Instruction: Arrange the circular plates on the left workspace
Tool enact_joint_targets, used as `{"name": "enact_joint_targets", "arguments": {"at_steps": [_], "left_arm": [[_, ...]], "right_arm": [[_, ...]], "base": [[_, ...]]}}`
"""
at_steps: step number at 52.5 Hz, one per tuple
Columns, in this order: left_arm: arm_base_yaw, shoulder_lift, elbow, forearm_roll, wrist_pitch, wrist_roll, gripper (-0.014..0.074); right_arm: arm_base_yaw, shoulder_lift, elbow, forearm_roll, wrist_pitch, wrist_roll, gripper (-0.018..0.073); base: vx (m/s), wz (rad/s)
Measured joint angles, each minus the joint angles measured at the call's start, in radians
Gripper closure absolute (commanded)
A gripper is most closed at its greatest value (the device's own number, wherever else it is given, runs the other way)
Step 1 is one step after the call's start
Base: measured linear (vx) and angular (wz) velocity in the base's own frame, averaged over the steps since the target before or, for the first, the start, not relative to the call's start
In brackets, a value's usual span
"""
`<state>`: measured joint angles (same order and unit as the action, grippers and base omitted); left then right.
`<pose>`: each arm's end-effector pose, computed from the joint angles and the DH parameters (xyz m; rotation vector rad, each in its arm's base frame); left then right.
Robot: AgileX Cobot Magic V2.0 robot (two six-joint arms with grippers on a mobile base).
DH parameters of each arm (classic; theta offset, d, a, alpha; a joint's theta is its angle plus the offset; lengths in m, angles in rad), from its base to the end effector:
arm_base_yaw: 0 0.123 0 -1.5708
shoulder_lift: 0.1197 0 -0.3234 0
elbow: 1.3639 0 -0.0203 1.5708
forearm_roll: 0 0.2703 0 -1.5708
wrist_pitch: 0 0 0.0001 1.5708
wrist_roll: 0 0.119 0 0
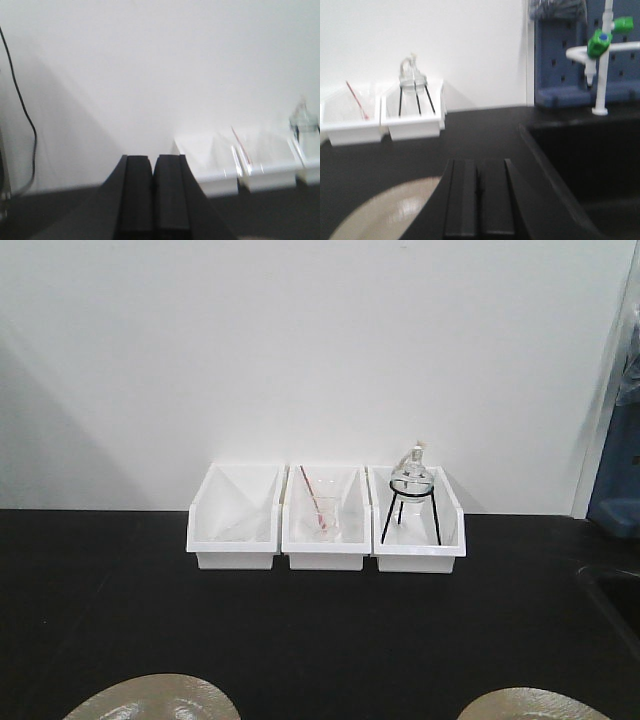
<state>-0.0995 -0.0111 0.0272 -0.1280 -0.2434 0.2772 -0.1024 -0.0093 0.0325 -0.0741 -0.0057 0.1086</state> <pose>0.0600 -0.0023 0.2340 0.1320 1.2517 0.0655 0.0654 -0.0067 0.2044 0.1023 1.4979 -0.0543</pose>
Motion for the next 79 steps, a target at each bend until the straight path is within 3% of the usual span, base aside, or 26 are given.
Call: {"name": "enact_joint_targets", "arguments": {"at_steps": [4, 10, 17, 26, 40, 53, 55, 56, 60, 66, 75, 79], "left_arm": [[0.000, 0.000, -0.015, -0.063, -0.093, 0.000, 0.0603], [0.000, 0.042, -0.133, -0.209, 0.002, 0.053, 0.0603], [0.000, 0.300, -0.392, -0.300, 0.139, 0.243, 0.0603], [0.000, 0.690, -0.710, -0.393, 0.255, 0.281, 0.0603], [0.000, 1.039, -0.960, -0.409, 0.512, 0.282, 0.0561], [0.000, 1.169, -0.989, -0.434, 0.683, 0.173, 0.0278], [0.000, 1.192, -0.989, -0.434, 0.719, 0.149, 0.0227], [0.000, 1.221, -0.989, -0.434, 0.779, 0.099, 0.0186], [0.012, 1.245, -0.989, -0.430, 0.843, 0.058, 0.0197], [0.096, 1.262, -0.989, -0.390, 0.927, 0.037, 0.0301], [0.389, 1.269, -0.989, -0.314, 0.963, 0.021, 0.0468], [0.473, 1.283, -0.991, -0.319, 0.958, 0.011, 0.0510]], "right_arm": [[0.000, 0.000, -0.002, 0.007, -0.113, 0.000, 0.0563], [0.000, 0.036, -0.087, 0.053, -0.134, -0.004, 0.0563], [0.000, 0.271, -0.287, 0.074, -0.075, -0.071, 0.0563], [0.000, 0.622, -0.514, 0.074, 0.032, -0.109, 0.0563], [0.000, 0.920, -0.686, 0.074, 0.103, -0.109, 0.0563], [0.000, 0.935, -0.689, 0.074, 0.120, -0.109, 0.0563], [0.000, 0.935, -0.689, 0.074, 0.120, -0.109, 0.0563], [0.000, 0.935, -0.689, 0.074, 0.120, -0.109, 0.0563], [0.000, 0.935, -0.689, 0.074, 0.120, -0.109, 0.0563], [0.000, 0.935, -0.689, 0.074, 0.120, -0.109, 0.0563], [0.000, 0.947, -0.690, 0.074, 0.121, -0.109, 0.0563], [0.002, 0.954, -0.691, 0.074, 0.122, -0.109, 0.0563]], "base": [[0.00, 0.00], [0.00, 0.00], [0.00, 0.00], [0.00, 0.00], [0.00, 0.00], [0.00, 0.00], [0.00, 0.00], [0.00, 0.00], [0.00, 0.00], [0.00, 0.00], [0.00, 0.00], [0.00, 0.00]]}}
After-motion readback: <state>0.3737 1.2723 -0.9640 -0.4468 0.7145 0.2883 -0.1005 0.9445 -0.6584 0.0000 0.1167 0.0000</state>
